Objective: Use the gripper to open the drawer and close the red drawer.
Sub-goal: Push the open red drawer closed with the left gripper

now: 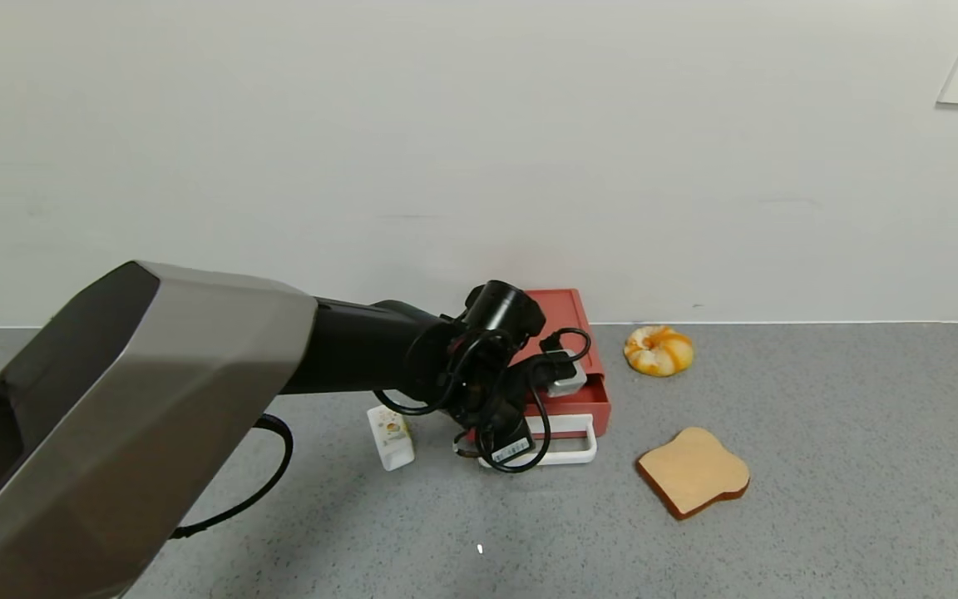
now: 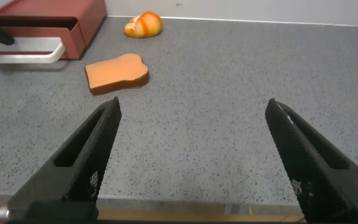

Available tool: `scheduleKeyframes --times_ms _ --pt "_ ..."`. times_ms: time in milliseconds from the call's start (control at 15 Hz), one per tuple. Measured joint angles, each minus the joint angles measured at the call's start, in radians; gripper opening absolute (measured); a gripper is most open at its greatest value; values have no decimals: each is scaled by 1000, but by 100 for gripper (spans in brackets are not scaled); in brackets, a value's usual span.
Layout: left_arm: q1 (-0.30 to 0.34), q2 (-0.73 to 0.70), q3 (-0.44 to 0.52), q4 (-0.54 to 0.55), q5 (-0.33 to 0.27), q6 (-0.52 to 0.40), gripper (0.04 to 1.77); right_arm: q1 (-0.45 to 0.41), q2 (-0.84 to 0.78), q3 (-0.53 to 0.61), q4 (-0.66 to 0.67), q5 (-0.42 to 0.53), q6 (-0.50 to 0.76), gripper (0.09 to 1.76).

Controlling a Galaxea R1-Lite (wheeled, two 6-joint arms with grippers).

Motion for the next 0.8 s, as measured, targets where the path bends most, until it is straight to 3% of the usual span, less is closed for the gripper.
scheduleKeyframes --times_ms 800 --pt "36 58 -120 42 0 21 11 0 0 0 0 0 0 171"
